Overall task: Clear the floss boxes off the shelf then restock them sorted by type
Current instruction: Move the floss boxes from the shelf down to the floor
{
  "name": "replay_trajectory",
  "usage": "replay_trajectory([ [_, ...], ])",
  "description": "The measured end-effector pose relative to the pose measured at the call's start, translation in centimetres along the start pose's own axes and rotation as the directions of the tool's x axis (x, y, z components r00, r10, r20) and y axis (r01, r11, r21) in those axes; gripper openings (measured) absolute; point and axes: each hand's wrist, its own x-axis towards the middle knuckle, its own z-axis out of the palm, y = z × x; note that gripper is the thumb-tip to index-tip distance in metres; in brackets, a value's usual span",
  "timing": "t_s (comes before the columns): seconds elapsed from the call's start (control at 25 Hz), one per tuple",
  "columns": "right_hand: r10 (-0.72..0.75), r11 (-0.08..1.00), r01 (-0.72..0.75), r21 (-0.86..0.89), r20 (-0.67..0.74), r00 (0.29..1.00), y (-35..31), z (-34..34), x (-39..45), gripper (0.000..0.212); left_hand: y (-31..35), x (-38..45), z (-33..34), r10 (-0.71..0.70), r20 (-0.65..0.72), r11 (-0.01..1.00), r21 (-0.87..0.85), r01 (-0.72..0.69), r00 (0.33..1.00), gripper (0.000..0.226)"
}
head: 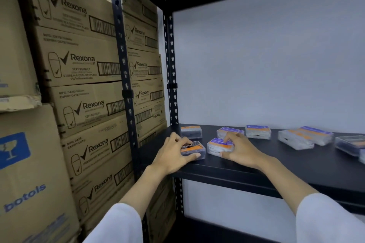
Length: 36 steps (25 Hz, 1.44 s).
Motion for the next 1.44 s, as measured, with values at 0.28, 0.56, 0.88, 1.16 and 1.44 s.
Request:
replay_trajectory([
  [0.28,0.050,0.997,-0.049,0.062,-0.016,0.999,-0.9,-3.0,-7.8,0.035,3.7,-4.1,-0.2,-0.040,0.066,0.983,-0.176,0.051,0.997,0.053],
  [0.56,0.009,0.994,0.006,0.109,-0.138,0.990,-1.5,-3.5,-18.3,0.050,8.8,-13.0,1.2,-0.036,0.004,0.953,-0.302,0.036,0.999,0.062],
  [0.88,0.162,0.983,-0.160,0.095,-0.019,0.987,7.8,6.7,-28.5,0.068,9.2,-22.0,16.4,-0.250,0.206,0.911,-0.281,0.301,0.946,0.073],
  [1.16,0.385,0.916,-0.398,0.040,0.181,0.905,18.9,19.1,-33.0,0.069,4.2,-28.9,32.8,-0.418,0.483,0.872,-0.023,0.488,0.770,0.071],
  [1.44,0.458,0.864,-0.501,0.051,0.335,0.823,26.2,30.7,-34.7,0.072,-2.6,-34.2,44.7,-0.483,0.651,0.806,0.068,0.588,0.586,0.071],
])
